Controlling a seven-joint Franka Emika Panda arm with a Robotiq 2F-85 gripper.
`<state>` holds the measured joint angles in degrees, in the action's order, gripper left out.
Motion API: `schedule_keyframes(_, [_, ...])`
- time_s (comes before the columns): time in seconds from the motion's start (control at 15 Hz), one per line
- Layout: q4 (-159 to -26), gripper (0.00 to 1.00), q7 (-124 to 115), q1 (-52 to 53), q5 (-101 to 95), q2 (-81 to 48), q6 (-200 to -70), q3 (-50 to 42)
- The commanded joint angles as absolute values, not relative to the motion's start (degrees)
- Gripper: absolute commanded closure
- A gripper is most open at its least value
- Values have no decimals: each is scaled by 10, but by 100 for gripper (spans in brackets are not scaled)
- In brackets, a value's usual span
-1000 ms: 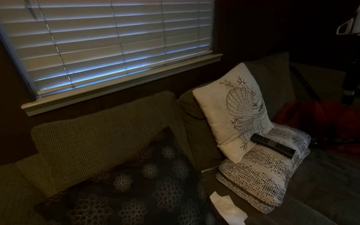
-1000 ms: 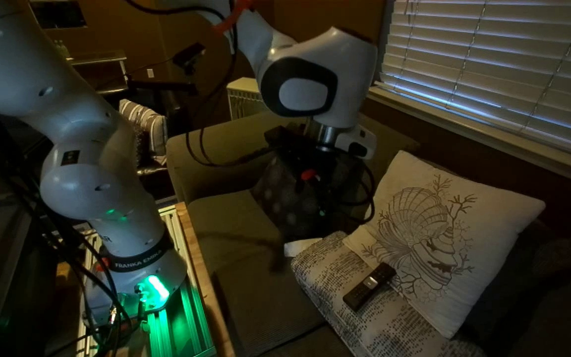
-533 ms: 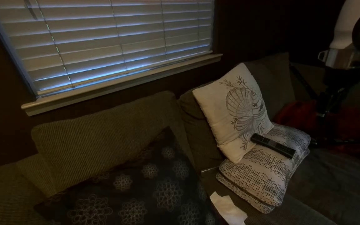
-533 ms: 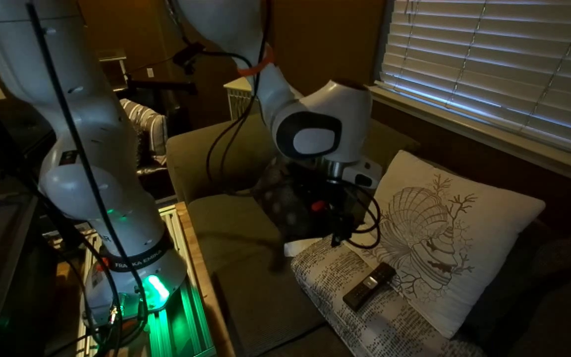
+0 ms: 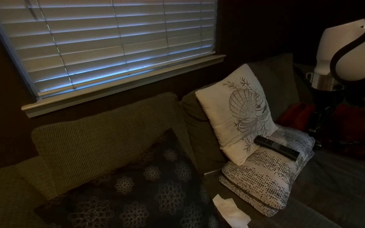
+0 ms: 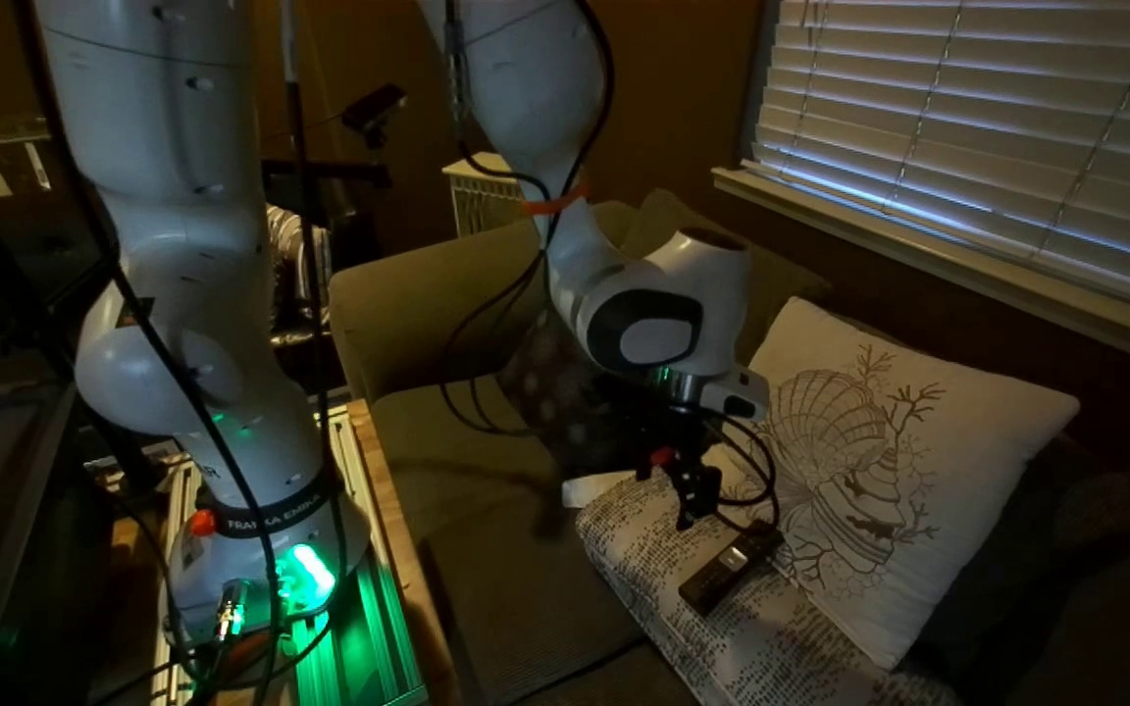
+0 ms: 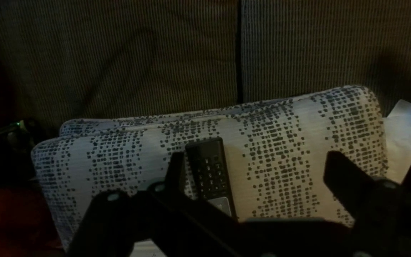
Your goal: Place the remote control between the two pillows.
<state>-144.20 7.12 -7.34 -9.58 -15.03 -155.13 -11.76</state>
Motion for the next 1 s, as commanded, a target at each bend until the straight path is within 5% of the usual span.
schedule_keyframes(0.0, [-1399,0,92,-93,-92,-207,-1560,-109])
schedule_keyframes(0.93, [-1279,0,106,-118,-86,-353,-1552,-84])
